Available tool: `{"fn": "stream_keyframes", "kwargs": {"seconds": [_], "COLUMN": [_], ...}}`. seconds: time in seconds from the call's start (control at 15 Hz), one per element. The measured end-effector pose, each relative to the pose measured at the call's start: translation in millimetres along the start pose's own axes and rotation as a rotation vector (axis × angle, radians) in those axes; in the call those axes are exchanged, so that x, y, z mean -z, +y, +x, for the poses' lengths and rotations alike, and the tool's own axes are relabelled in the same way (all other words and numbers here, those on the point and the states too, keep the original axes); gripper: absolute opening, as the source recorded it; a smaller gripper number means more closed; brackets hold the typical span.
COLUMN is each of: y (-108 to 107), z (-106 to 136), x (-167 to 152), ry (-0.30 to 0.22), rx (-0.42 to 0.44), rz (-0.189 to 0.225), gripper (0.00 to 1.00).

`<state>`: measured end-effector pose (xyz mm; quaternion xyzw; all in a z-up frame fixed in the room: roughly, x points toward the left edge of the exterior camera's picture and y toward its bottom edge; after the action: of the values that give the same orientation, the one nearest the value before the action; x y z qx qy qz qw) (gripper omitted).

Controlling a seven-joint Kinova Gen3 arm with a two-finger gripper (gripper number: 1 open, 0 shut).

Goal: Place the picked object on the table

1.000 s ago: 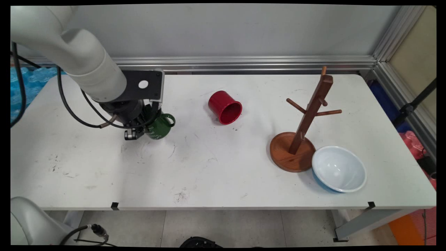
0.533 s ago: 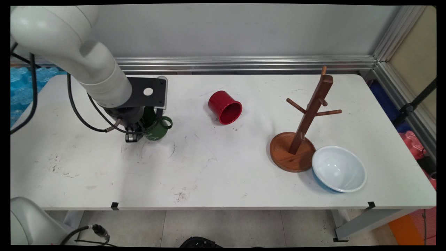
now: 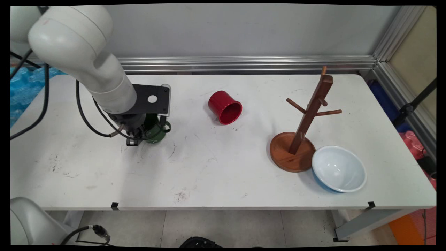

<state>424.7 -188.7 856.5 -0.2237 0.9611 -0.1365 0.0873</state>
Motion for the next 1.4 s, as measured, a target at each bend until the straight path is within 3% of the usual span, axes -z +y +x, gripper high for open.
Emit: {"fn": "stream_keyframes", "kwargs": {"seconds": [1.27, 1.33, 1.4], "y": [9.3, 9.5, 10.0], "z": [10.9, 11.6, 12.6], "x": [-20.7, -21.2, -21.9], "ry": [-0.043, -0.042, -0.040], "rx": [0.045, 0.046, 0.048], "rz": [-0.010, -0.010, -0.012], "gripper": [0.00, 1.00, 1.00]}}
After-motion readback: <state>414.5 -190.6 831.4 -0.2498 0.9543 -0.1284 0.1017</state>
